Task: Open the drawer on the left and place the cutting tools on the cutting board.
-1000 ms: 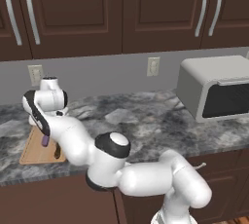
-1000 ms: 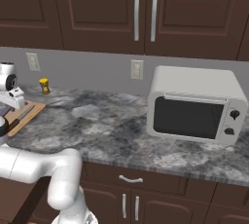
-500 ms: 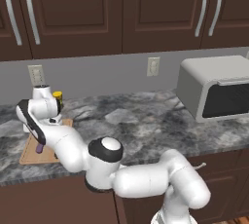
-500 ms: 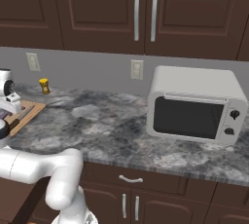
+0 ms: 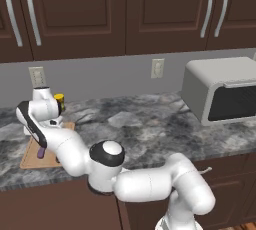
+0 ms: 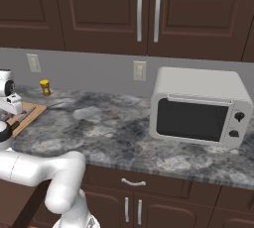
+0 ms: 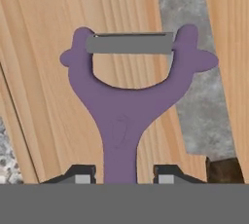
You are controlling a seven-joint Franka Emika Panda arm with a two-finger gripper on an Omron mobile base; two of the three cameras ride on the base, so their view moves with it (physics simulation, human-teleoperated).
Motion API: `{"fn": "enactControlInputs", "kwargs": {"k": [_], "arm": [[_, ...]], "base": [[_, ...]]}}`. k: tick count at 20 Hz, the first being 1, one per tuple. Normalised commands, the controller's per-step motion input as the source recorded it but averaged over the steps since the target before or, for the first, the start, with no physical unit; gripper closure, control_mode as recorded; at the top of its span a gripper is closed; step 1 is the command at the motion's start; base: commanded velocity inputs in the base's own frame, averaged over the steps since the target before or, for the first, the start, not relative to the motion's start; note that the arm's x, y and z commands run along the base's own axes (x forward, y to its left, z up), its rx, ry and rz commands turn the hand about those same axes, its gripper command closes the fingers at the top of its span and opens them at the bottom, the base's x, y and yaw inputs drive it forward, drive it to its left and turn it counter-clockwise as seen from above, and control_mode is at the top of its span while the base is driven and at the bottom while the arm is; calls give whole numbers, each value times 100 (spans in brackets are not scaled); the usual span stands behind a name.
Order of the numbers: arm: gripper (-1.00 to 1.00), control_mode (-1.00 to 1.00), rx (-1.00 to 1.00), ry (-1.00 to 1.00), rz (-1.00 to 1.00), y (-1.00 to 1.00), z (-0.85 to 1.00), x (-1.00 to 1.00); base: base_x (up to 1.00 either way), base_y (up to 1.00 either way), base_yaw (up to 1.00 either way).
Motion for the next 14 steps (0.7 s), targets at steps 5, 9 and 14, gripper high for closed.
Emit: {"fn": "enactControlInputs", "kwargs": {"k": [5,9,14], "arm": [[-100,-100,0,0,0,0,0,-10],[-100,-100,0,-8,0,-5,13,-84],[-100,-100,1,-18,0,-32,36,-90]], "base": [[0,0,0],[0,0,0],[0,0,0]]}}
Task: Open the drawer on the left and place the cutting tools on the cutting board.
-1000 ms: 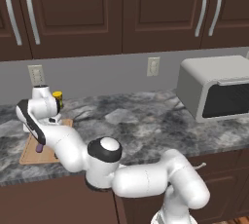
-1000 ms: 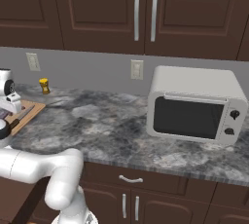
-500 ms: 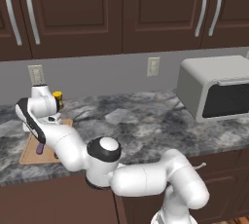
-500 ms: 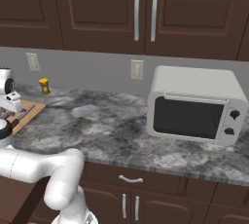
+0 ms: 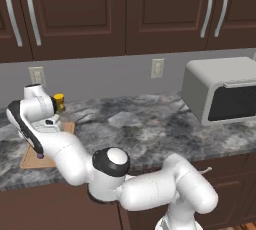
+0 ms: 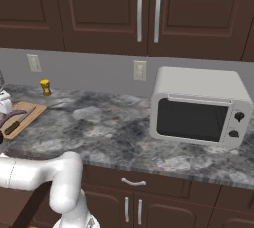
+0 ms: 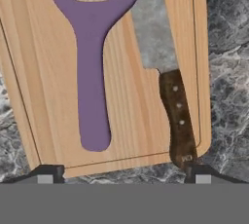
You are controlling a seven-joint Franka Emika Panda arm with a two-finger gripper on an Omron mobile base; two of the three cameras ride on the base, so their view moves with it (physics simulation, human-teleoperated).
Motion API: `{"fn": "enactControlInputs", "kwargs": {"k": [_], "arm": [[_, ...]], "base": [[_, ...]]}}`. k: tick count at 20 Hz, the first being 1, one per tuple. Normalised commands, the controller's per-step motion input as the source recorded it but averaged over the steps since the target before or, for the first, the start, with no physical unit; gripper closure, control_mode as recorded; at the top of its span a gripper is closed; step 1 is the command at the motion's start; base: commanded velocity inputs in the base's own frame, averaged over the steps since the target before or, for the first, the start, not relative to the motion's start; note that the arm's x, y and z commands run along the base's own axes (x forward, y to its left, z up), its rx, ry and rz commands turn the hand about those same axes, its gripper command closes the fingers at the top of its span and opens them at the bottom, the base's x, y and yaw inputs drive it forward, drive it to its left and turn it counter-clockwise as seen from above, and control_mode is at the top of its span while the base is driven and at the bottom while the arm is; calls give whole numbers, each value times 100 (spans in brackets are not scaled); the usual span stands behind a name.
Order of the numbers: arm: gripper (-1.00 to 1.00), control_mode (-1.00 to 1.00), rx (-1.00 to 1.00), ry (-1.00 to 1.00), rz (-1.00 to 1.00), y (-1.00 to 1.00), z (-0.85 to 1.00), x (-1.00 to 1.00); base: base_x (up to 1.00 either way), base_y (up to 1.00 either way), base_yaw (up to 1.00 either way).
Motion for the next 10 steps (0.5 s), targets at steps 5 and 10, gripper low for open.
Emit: {"fn": "enactControlInputs", "kwargs": {"k": [5,10], "arm": [[-100,-100,3,-25,-1,-55,39,-80],[-100,-100,2,-21,-4,-76,29,-61]], "base": [[0,0,0],[0,0,0]]}}
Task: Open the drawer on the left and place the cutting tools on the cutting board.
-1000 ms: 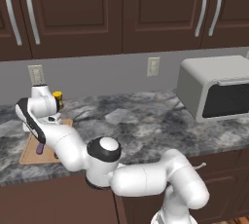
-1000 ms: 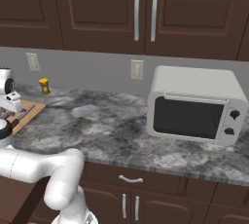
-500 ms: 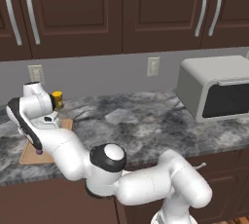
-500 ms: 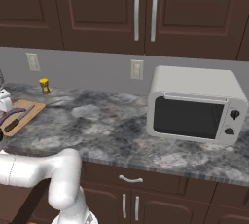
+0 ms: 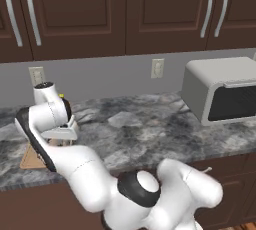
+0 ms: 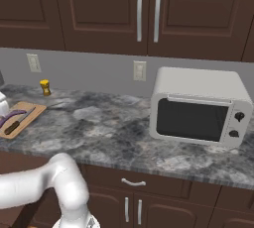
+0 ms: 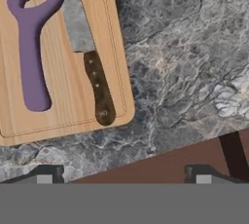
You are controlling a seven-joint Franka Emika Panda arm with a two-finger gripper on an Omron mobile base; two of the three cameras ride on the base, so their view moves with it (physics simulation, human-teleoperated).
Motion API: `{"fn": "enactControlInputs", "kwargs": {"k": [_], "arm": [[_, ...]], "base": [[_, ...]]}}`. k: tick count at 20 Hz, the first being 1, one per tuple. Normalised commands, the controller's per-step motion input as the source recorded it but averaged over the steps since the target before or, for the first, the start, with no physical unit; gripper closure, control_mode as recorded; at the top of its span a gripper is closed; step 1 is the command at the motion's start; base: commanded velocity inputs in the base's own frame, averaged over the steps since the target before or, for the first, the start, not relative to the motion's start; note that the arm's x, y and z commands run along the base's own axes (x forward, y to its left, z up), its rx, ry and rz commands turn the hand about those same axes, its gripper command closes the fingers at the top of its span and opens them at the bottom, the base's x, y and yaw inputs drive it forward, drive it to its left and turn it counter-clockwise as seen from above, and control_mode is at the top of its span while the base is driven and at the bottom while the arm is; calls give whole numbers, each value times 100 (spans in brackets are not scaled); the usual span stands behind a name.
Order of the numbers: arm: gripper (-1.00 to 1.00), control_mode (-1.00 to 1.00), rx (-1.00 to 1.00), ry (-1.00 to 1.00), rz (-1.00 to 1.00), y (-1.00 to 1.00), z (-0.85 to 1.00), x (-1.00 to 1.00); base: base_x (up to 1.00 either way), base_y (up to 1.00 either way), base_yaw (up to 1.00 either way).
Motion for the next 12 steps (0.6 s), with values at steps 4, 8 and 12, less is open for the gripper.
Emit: {"fn": "enactControlInputs", "kwargs": {"k": [4,8,12], "arm": [[-100,-100,6,-23,-4,-88,47,-62],[-100,-100,13,-18,-3,-69,97,-14],[-100,-100,20,-8,-5,-75,100,0]], "base": [[0,0,0],[0,0,0],[0,0,0]]}}
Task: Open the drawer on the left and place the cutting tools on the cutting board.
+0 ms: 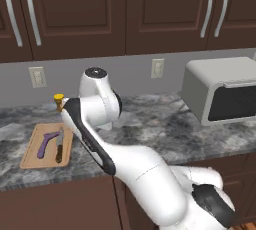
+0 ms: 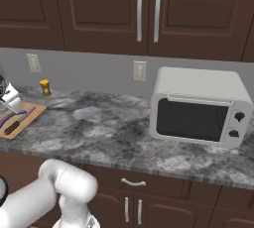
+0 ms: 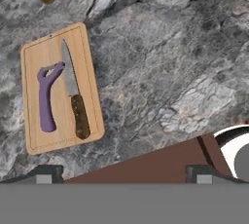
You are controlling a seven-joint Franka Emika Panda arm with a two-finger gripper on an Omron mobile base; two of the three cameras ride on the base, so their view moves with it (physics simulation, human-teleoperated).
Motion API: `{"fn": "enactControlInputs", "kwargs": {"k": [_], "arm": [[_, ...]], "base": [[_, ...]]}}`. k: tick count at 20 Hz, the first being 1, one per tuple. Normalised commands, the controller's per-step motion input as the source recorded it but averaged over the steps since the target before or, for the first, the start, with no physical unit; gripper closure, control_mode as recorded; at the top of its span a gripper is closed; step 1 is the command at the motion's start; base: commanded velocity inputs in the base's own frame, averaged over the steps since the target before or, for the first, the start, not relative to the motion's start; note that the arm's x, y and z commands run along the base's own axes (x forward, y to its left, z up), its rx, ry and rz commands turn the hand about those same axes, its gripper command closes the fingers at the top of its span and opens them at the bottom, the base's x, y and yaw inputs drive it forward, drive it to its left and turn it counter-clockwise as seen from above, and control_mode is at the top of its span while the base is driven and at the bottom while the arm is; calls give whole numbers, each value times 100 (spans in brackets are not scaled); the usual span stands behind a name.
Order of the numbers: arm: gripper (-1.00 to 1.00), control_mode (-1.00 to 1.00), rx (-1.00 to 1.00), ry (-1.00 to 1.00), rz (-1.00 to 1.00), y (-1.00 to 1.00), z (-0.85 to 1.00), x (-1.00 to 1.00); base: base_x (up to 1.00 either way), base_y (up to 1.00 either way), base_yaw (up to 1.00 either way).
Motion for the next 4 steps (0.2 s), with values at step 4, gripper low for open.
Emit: {"fn": "enactControlInputs", "kwargs": {"k": [4], "arm": [[-100,-100,28,-2,-4,-83,78,0]], "base": [[0,0,0]]}}
